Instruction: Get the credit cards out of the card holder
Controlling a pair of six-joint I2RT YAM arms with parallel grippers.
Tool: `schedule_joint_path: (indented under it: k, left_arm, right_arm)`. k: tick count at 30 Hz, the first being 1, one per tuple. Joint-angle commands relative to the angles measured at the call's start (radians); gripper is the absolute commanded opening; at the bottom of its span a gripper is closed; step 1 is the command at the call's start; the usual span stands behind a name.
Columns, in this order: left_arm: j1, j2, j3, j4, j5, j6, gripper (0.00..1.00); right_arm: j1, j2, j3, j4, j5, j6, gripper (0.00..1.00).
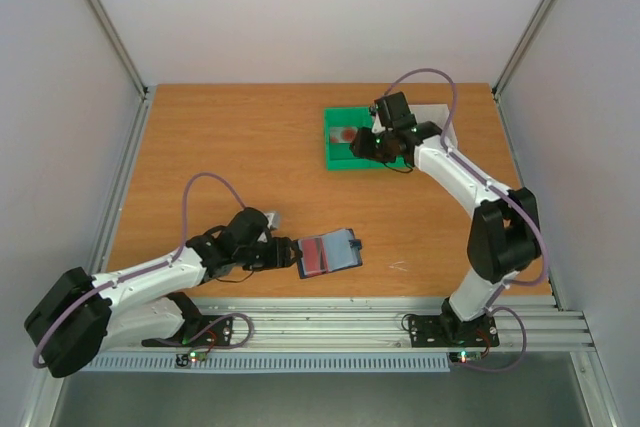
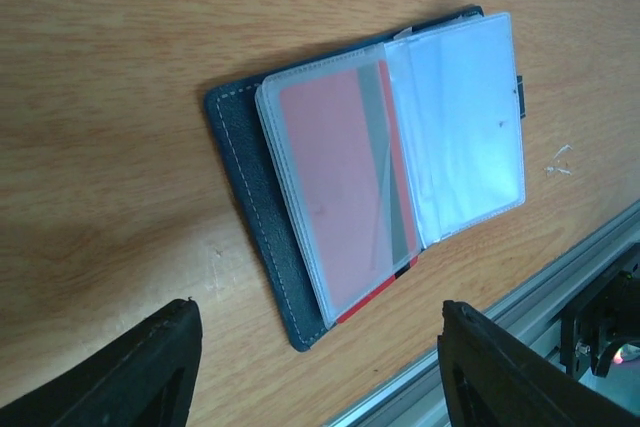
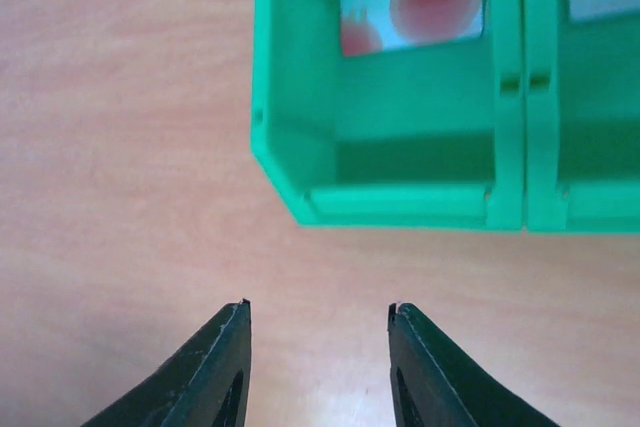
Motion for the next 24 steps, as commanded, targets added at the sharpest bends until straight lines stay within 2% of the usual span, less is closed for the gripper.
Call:
schedule_joint_path:
  k: [1,6,13,24]
  left_arm:
    - [0.021,0.0,-0.015,0.079,0.009,-0.025,0.64]
    - [0.033,0.014,-0.028,0.141,0.022,-0.05,0.55]
    - [0.042,0.063,-0.039,0.248,0.047,-0.066,0.53]
    - [0.042,0.139,-0.057,0.376,0.087,-0.091,0.54]
  right_arm:
    - [0.026,-0.104,-0.115,0.015,-0.081,0.043,0.38]
    - [0.062,-0.207,-0.247,0.023,-0.141,0.064,0.34]
    - [0.152,-0.309,-0.406,0.051,-0.168,0.095,0.33]
    - [0.305,-0.259,-0.581,0.183,-0.153,0.169,0.3]
